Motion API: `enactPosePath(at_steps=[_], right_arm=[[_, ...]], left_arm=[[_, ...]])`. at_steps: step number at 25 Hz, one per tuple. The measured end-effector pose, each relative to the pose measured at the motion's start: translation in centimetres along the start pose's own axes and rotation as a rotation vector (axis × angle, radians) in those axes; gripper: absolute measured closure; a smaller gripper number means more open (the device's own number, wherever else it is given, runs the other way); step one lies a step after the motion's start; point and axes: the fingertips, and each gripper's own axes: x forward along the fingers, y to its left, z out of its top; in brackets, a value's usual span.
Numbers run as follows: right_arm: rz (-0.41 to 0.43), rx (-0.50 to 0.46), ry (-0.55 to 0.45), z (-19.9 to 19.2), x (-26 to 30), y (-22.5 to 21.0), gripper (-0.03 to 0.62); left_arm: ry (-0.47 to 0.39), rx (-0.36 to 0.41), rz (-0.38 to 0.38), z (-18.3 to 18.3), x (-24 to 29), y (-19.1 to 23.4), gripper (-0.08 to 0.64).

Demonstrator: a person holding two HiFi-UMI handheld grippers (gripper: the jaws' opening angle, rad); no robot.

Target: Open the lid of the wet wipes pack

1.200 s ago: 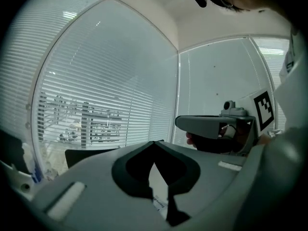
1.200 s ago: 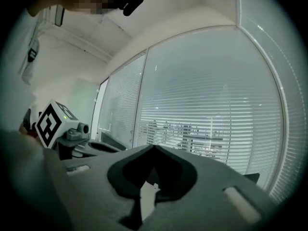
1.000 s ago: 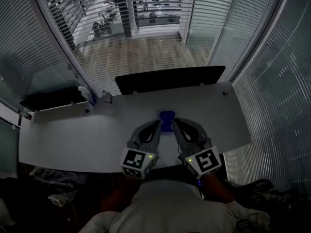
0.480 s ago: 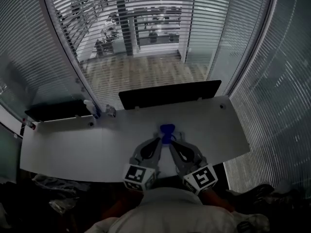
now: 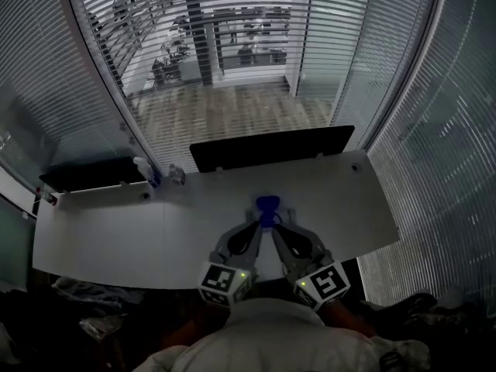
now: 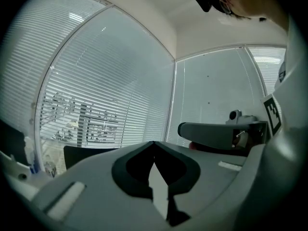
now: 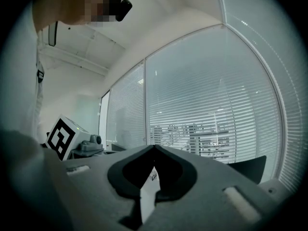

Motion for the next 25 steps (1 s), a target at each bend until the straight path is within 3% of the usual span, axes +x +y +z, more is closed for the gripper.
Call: enactPosePath(at_steps=[25], right_arm=[[0.022, -0.018, 0.004, 0.3, 0.4, -0.2, 0.592]], left_arm=[[0.002, 0.001, 0.016, 0.6, 0.5, 0.4, 0.557]])
